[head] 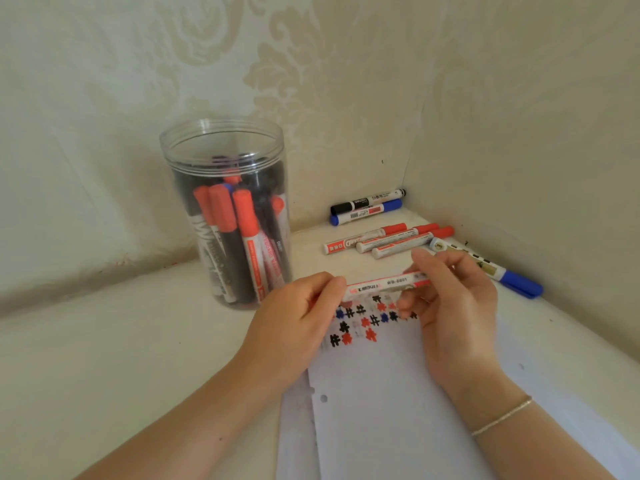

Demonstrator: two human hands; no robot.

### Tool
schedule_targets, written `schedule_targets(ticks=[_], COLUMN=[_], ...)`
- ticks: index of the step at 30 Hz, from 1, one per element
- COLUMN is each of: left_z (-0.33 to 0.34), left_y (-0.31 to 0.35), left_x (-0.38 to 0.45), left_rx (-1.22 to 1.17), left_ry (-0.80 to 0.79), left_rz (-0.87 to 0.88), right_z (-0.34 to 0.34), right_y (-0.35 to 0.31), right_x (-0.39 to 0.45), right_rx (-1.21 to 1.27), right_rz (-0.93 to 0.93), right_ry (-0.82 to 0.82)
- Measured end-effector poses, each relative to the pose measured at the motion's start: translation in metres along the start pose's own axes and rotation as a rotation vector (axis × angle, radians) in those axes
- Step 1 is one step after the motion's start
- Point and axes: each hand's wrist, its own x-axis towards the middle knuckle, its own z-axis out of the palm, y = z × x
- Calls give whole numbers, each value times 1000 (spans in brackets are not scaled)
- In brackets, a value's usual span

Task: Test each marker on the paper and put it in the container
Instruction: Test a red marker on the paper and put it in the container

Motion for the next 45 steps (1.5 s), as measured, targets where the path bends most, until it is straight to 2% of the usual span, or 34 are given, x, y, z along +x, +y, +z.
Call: schedule_targets(ticks=[3,5,12,15,18,20,23,25,27,31,34,36,38,41,45], left_z=[4,5,6,7,7,5,0,-7,-19,-62,-102,-123,-136,-140,-132], left_y=[0,-1,-6,-5,1,11,36,55,73,107,123,125,121,112,98], left_x=[-1,0,-1,-2,-2,-5,-12,-12,-5,16,34,48,61,70,73], left_rx=[67,54,60,89,17,-50,-171,-173,-158,-67,-34,-19,36,136,187], left_ry=[59,102,139,140,143,184,266,360,463,636,776,816,783,655,411], left_rz=[1,-16,-67,-35,20,84,171,300,426,530,507,442,392,330,271], right_z=[10,16,22,20,17,16,21,31,49,98,127,138,145,154,162], right_y=[3,3,1,0,0,-2,-13,-25,-41,-80,-105,-116,-122,-120,-112], right_x=[-7,-12,-17,-16,-12,-9,-3,4,12,19,26,32,35,38,48], right_rx=[-282,-367,-369,-398,-422,-372,-50,100,102,-219,-491,-657,-869,-1132,-1385], right_rz=[-75,-125,-99,-66,1,78,220,242,241,246,-26,-218,-333,-325,-272], right_ry=[-20,-27,-91,-96,-45,23,70,-4,-131,-341,-335,-349,-438,-619,-699])
